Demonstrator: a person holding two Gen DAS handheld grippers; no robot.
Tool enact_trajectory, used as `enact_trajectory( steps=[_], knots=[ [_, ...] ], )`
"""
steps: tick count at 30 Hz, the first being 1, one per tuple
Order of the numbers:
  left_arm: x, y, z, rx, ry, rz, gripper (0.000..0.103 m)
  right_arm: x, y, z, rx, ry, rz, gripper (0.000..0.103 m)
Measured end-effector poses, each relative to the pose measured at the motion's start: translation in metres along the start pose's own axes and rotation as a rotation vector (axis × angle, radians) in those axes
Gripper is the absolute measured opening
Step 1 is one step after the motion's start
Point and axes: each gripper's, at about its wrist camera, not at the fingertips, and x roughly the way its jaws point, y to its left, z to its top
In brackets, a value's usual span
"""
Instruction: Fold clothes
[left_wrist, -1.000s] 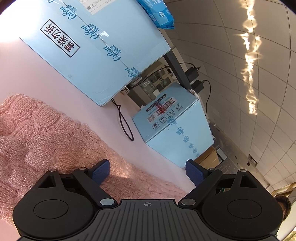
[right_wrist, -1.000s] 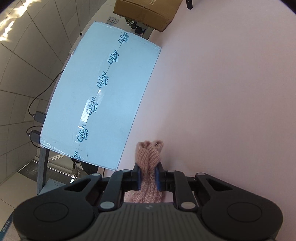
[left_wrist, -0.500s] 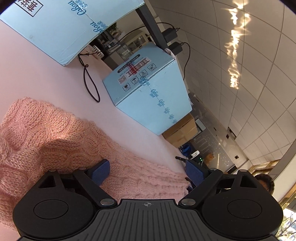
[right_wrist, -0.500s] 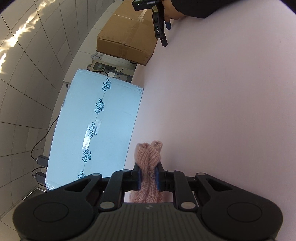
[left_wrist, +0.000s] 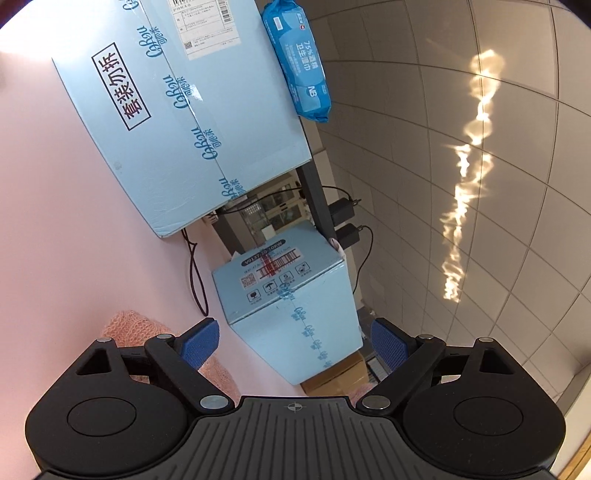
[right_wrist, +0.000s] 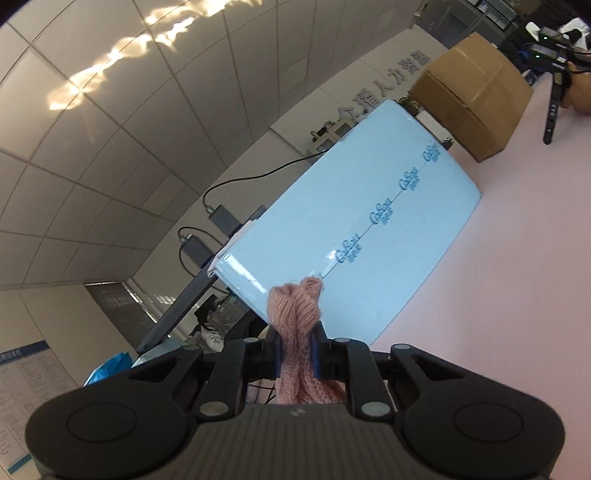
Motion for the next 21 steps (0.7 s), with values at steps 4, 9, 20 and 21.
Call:
enact_trajectory(
  steps=[4, 9, 20, 21],
  knots=[
    [-0.009, 0.000, 0.004, -0.016, -0.042, -0.034, 0.092, 0.014, 0.059, -0.058, -0.122, 0.137, 0.136, 0.017],
    [-0.020, 0.000, 0.008, -0.026, -0.106, -0.056, 0.092, 0.022, 0.111, -0.133, -0.289, 0.299, 0.290, 0.017],
    [-0.025, -0.001, 0.008, -0.044, -0.132, -0.099, 0.093, 0.031, 0.140, -0.189, -0.410, 0.568, 0.350, 0.046],
    [-0.026, 0.000, 0.008, -0.047, -0.131, -0.100, 0.093, 0.034, 0.139, -0.190, -0.386, 0.598, 0.376, 0.059]
  ],
)
